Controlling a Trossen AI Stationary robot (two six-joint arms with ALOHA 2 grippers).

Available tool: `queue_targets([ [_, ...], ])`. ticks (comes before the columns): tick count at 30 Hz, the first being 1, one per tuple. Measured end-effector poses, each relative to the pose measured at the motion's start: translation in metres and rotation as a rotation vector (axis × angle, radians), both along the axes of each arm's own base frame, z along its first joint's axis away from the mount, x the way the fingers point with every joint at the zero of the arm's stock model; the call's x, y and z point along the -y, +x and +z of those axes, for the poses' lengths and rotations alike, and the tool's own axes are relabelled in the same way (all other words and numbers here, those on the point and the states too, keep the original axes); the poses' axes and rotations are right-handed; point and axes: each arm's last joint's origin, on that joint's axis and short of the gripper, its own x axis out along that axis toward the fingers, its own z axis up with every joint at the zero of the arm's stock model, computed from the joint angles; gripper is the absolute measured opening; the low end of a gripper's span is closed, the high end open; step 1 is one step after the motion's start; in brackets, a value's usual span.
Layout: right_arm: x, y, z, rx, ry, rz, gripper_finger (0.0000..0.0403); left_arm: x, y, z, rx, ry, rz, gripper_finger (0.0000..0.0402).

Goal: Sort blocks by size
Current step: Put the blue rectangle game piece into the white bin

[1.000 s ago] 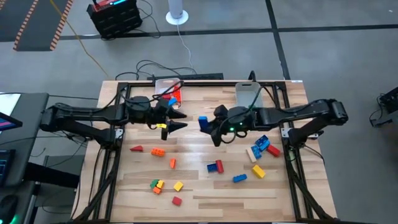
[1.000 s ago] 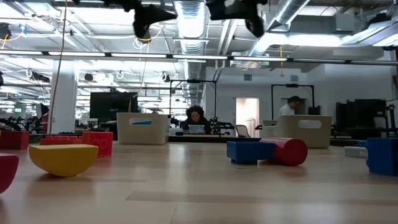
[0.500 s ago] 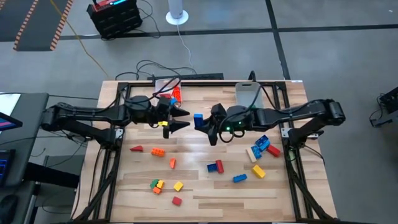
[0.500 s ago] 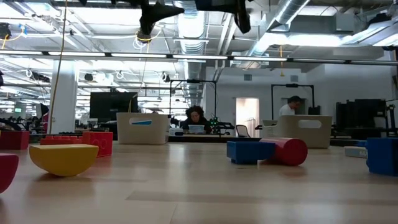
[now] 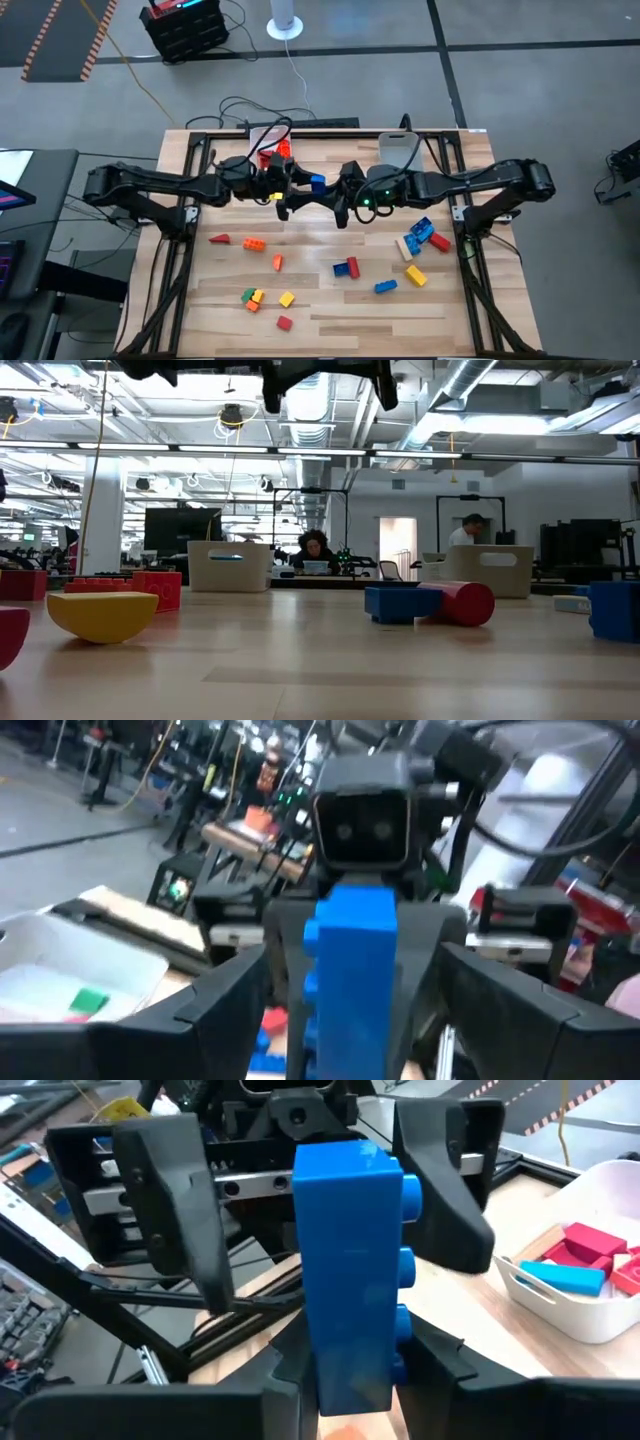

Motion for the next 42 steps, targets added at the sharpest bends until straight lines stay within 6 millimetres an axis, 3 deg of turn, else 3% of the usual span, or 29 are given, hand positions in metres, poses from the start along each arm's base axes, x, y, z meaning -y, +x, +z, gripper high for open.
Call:
queue_targets([
  [7, 0.000, 0.000, 0.000, 0.002, 0.000, 0.000, 0.0123, -0.001, 0.010, -0.007, 0.026, -0.001, 0.004, 0.0220],
  [13, 0.000, 0.000, 0.000, -0.001, 0.000, 0.004, 0.0142, -0.002, 0.011, -0.009, 0.022, 0.018, 0.024, 0.0082],
  [18, 0.004, -0.003, -0.005, -0.063, 0.056, 0.028, 0.0188, -0.013, 0.006, -0.009, -0.041, 0.023, 0.050, 0.0080],
  [23, 0.009, -0.021, -0.011, -0.239, 0.156, 0.027, 0.0233, -0.030, -0.017, -0.009, -0.226, 0.060, 0.157, 0.0080],
  [27, 0.005, -0.031, -0.016, -0.341, 0.181, 0.022, 0.0243, -0.049, -0.040, -0.025, -0.509, 0.089, 0.281, 0.0080],
  [31, -0.007, -0.029, -0.023, -0.384, 0.198, 0.042, 0.0244, -0.071, -0.057, -0.043, -0.729, 0.079, 0.438, 0.0098],
  [38, -0.027, -0.014, -0.044, -0.441, 0.203, 0.083, 0.0244, -0.104, -0.086, -0.085, -0.870, 0.022, 0.636, 0.0110],
  [42, -0.032, -0.013, -0.047, -0.450, 0.216, 0.085, 0.0244, -0.114, -0.097, -0.091, -0.890, 0.001, 0.648, 0.0123],
])
